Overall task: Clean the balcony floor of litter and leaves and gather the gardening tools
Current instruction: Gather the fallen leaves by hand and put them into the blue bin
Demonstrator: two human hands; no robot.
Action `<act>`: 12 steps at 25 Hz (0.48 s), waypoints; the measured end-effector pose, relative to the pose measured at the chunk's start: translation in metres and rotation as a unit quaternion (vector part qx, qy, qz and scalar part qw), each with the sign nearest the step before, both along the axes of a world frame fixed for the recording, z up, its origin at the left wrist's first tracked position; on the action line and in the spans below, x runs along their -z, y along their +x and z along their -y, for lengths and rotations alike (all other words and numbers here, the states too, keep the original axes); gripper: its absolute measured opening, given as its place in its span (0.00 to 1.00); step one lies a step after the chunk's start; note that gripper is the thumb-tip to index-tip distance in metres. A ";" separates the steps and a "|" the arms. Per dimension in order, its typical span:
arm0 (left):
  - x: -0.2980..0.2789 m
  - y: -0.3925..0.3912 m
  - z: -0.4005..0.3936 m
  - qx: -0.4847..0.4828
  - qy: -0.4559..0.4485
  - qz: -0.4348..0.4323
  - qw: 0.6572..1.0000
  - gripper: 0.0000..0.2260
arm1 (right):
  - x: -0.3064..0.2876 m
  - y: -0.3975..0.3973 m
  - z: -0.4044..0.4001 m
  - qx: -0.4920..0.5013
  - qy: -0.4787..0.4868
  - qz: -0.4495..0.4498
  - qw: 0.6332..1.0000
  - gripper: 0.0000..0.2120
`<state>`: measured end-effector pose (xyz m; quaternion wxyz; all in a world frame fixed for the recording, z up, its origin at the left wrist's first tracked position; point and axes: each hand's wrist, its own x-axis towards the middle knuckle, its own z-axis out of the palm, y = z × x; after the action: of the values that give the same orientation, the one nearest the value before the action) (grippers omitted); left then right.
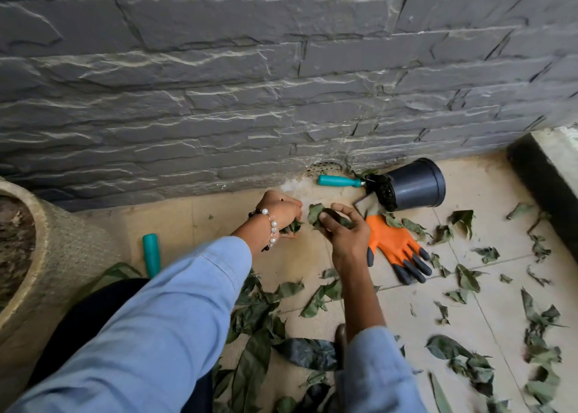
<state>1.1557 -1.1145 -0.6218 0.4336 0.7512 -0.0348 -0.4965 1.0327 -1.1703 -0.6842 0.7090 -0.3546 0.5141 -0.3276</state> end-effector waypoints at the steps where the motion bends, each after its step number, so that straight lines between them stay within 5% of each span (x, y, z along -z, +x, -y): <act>1: -0.004 -0.006 0.005 -0.004 -0.015 -0.019 1.000 0.07 | -0.012 0.001 -0.006 0.000 -0.001 0.030 1.000 0.12; 6: -0.013 -0.031 0.026 -0.081 -0.060 -0.145 0.984 0.08 | -0.029 0.009 -0.027 -0.047 -0.235 -0.215 0.947 0.12; 10: -0.012 -0.033 0.030 -0.114 -0.058 -0.156 0.979 0.10 | -0.048 -0.008 -0.029 -0.269 -0.207 -0.234 0.911 0.23; 12: -0.010 -0.033 0.030 -0.096 -0.050 -0.154 0.982 0.14 | -0.057 -0.019 -0.023 -0.355 -0.232 -0.284 0.860 0.29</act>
<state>1.1227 -1.1447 -0.6115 0.5169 0.6427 0.0798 -0.5598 1.0133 -1.1470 -0.6269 0.4981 -0.7448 0.4413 -0.0486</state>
